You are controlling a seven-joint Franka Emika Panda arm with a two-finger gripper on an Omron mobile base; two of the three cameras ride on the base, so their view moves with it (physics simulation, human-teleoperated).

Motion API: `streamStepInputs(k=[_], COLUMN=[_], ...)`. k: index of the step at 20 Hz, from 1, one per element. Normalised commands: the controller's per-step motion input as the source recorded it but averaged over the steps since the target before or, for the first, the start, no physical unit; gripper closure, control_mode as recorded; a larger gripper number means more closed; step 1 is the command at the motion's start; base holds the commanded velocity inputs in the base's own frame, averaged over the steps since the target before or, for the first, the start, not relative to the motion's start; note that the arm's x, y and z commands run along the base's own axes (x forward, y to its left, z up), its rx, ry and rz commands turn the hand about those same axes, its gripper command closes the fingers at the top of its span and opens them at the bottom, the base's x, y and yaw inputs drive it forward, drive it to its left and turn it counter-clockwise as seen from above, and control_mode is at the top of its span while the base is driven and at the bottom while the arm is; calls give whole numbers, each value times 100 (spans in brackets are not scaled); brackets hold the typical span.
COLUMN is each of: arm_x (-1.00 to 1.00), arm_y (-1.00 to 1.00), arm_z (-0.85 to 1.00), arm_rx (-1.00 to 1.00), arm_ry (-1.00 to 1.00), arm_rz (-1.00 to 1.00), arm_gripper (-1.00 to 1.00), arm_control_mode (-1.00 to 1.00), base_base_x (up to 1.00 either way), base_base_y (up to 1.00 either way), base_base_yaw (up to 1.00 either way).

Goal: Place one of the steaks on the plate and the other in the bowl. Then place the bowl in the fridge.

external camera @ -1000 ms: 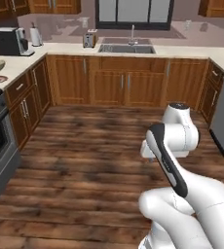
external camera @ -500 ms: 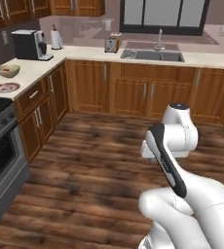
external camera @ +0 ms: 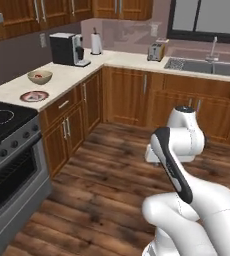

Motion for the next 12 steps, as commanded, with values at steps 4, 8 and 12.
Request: streamStepInputs(k=[4, 8, 12], arm_x=[0, 0, 0], arm_y=[0, 0, 0], arm_z=[0, 0, 0], arm_rx=[0, 0, 0], arm_ry=[0, 0, 0], arm_rz=[0, 0, 0], arm_gripper=[-100, -100, -100], arm_control_mode=[100, 100, 100], base_base_x=[100, 100, 100], base_base_y=[0, 0, -1], base_base_yaw=[15, 27, 53])
